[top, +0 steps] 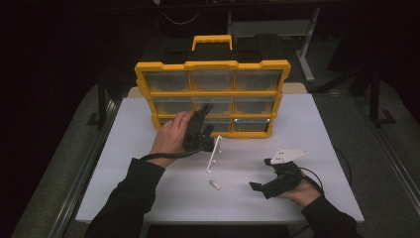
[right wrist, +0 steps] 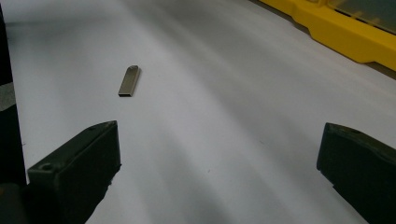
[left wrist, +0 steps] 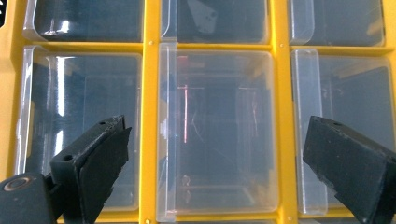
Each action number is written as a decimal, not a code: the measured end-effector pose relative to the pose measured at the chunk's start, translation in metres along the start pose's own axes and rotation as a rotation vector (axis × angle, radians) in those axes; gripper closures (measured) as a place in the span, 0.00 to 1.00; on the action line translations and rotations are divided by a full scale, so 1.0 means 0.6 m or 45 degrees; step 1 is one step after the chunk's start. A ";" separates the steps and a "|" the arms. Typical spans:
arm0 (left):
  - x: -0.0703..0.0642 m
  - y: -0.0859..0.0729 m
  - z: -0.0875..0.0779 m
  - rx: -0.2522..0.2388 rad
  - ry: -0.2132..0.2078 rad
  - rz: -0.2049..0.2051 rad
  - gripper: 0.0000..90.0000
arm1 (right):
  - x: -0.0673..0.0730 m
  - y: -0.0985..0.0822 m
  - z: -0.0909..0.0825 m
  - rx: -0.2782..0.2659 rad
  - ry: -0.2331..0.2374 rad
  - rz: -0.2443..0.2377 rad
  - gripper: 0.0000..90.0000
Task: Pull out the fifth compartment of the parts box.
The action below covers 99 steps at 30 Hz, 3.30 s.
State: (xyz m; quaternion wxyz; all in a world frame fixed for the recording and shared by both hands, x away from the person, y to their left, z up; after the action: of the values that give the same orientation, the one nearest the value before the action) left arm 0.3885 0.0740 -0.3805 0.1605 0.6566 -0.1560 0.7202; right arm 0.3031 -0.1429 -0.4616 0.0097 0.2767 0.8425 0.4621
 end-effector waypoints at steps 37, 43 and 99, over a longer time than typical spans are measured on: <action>0.030 -0.007 0.023 0.114 0.062 -0.012 0.28 | 0.000 0.000 -0.002 -0.005 0.000 -0.006 0.00; 0.033 -0.006 0.025 0.120 0.059 -0.010 0.35 | 0.000 0.000 -0.002 -0.006 0.001 -0.004 0.00; 0.036 -0.002 0.043 0.226 0.013 -0.026 0.81 | 0.000 0.001 -0.004 -0.010 0.003 -0.004 0.00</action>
State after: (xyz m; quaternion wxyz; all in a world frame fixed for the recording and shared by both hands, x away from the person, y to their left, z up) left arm 0.4104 0.0646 -0.3569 0.1100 0.6661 -0.0841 0.7329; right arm 0.3026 -0.1443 -0.4596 0.0105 0.2745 0.8411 0.4658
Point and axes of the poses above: each handheld gripper's, and its own axes: z roughly forward along the jaws, y roughly out of its top, x roughly to its left, the point moved 5 cm from there along z, roughly forward along the jaws, and after that the axes turned 9 degrees about y, right-handed, at the moved point
